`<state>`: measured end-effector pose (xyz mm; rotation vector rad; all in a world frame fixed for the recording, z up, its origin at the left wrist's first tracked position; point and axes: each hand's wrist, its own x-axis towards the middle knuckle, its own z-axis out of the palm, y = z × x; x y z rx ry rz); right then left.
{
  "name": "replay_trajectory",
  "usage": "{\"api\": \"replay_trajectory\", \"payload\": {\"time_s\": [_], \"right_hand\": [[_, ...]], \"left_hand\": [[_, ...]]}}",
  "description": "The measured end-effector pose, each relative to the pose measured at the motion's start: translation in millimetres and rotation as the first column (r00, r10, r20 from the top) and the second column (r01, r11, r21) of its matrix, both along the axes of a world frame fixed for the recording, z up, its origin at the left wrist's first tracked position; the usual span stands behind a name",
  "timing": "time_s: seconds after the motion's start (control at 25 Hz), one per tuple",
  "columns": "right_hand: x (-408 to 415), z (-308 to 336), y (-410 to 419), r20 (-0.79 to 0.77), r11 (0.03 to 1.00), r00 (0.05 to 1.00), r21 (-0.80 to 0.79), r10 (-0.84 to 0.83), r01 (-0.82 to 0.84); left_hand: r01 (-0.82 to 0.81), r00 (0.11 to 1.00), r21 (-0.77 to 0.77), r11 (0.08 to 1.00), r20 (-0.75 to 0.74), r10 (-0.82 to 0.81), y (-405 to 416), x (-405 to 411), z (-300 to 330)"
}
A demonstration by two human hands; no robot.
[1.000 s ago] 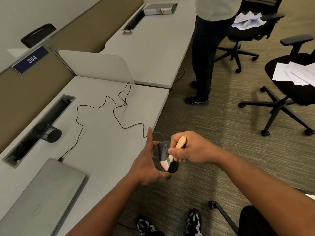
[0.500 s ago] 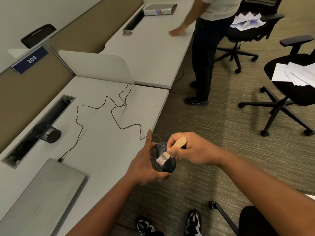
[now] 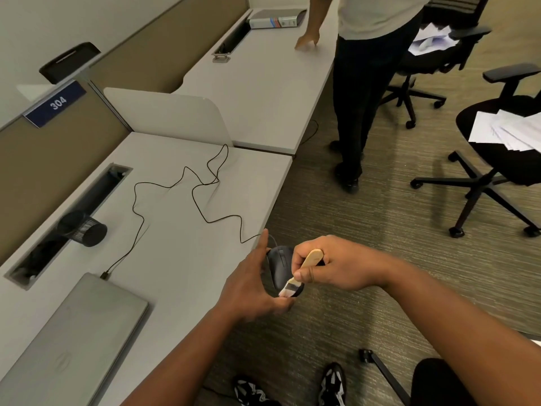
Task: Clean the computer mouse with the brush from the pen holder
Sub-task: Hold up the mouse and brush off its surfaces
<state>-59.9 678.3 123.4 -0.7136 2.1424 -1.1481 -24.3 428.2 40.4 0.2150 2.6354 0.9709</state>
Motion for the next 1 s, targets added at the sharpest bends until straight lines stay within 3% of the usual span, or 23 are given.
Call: {"api": "replay_trajectory", "payload": {"time_s": [0.24, 0.36, 0.48, 0.6, 0.76, 1.0], "right_hand": [[-8, -3, 17, 0.043, 1.000, 0.999, 0.012, -0.017, 0.016], [-14, -11, 29, -0.006, 0.991, 0.995, 0.083, -0.103, 0.103], [-16, -18, 30, 0.026, 0.940, 0.941, -0.053, -0.338, 0.338], [-12, -22, 17, 0.248, 0.857, 0.883, -0.244, -0.398, 0.455], [-9, -31, 6, 0.283, 0.872, 0.888, -0.232, -0.363, 0.431], [-10, -39, 7, 0.247, 0.798, 0.837, -0.263, -0.488, 0.543]], "left_hand": [[-0.010, 1.000, 0.036, 0.999, -0.018, 0.011, 0, -1, 4], [-0.032, 0.999, 0.070, 0.997, -0.019, 0.034, -1, -3, 5], [-0.056, 0.998, 0.082, 0.995, -0.009, 0.057, 0, -4, 5], [-0.060, 0.998, 0.086, 0.994, -0.020, 0.062, 3, -5, 5], [-0.076, 0.995, 0.087, 0.993, -0.060, 0.081, 3, -7, 5], [-0.102, 0.994, 0.060, 0.993, -0.044, 0.105, 1, -2, 7]]}}
